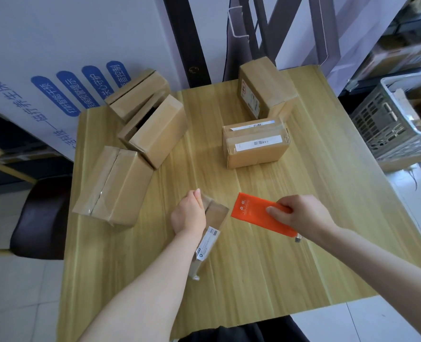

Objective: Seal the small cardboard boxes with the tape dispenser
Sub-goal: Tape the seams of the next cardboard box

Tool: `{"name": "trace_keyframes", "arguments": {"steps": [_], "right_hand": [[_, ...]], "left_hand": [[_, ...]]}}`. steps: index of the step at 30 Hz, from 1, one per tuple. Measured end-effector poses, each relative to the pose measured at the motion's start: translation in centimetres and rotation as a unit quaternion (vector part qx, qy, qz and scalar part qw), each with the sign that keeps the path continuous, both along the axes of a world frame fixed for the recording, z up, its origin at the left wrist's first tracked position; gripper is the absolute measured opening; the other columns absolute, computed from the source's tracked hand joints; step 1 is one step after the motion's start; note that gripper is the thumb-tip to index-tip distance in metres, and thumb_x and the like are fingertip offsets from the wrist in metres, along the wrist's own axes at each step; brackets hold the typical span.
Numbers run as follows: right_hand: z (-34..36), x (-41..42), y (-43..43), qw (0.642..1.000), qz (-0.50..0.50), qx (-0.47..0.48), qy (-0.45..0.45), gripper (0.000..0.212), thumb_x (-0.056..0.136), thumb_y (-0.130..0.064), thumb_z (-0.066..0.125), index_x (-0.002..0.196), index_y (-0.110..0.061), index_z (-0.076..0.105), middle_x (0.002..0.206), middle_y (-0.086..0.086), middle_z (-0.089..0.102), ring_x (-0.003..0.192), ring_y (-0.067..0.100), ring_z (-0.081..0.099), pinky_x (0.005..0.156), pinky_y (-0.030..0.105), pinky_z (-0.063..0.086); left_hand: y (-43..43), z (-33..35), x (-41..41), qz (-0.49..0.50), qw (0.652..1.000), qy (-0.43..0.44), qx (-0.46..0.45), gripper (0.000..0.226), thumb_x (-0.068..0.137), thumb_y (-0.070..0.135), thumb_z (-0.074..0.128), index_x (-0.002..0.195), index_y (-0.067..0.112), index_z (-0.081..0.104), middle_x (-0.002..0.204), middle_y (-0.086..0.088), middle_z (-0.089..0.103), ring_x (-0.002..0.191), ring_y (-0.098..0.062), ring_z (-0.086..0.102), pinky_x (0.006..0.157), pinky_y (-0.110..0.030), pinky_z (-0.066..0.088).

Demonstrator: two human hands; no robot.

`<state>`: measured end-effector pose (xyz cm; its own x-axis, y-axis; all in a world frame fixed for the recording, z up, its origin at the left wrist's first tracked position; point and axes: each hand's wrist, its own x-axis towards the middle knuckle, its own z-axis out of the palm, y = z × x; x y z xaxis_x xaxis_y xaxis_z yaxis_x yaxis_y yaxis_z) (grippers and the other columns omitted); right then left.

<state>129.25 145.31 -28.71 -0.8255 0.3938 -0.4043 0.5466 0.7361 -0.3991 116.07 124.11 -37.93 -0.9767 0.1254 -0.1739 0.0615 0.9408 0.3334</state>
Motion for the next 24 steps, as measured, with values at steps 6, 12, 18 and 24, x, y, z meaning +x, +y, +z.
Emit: {"name": "trace_keyframes", "arguments": {"steps": [6, 12, 18, 24], "right_hand": [[1.1, -3.6, -2.1, 0.954, 0.163, 0.216, -0.126, 0.023, 0.093, -0.035, 0.052, 0.077, -0.022, 0.063, 0.058, -0.006, 0.048, 0.053, 0.016, 0.048, 0.043, 0.021, 0.026], [-0.5, -2.2, -3.0, 0.965, 0.136, 0.200, -0.102, 0.034, 0.093, -0.044, 0.046, 0.069, -0.021, 0.053, 0.061, -0.007, 0.050, 0.065, 0.018, 0.056, 0.046, 0.025, 0.029], [0.7, -4.1, -1.7, 0.980, 0.025, 0.197, -0.027, 0.040, 0.090, -0.051, 0.050, 0.070, -0.017, 0.059, 0.055, -0.008, 0.046, 0.051, 0.018, 0.045, 0.044, 0.022, 0.024], [2.2, -3.5, -0.8, 0.989, -0.039, 0.141, 0.032, 0.043, 0.090, -0.049, 0.053, 0.066, -0.014, 0.060, 0.055, 0.000, 0.059, 0.051, 0.022, 0.062, 0.052, 0.026, 0.046]], "left_hand": [[0.2, -0.1, -0.1, 0.009, 1.000, -0.001, -0.002, 0.052, 0.102, 0.040, 0.013, 0.101, 0.016, 0.059, 0.090, -0.005, 0.068, 0.081, -0.029, 0.062, 0.062, -0.032, 0.040], [0.4, 0.3, 0.0, 0.048, 0.999, -0.023, -0.007, 0.052, 0.102, 0.043, 0.014, 0.104, 0.018, 0.060, 0.091, -0.004, 0.068, 0.081, -0.027, 0.062, 0.062, -0.030, 0.038], [1.3, 1.3, 1.2, 0.350, 0.916, -0.111, 0.162, 0.048, 0.104, 0.037, 0.024, 0.099, 0.005, 0.059, 0.106, -0.017, 0.065, 0.093, -0.034, 0.059, 0.075, -0.036, 0.039], [2.5, 2.0, 2.3, 0.349, 0.892, -0.069, 0.278, 0.043, 0.102, 0.026, 0.039, 0.141, 0.008, 0.041, 0.144, -0.014, 0.045, 0.131, -0.031, 0.044, 0.108, -0.041, 0.035]]}}
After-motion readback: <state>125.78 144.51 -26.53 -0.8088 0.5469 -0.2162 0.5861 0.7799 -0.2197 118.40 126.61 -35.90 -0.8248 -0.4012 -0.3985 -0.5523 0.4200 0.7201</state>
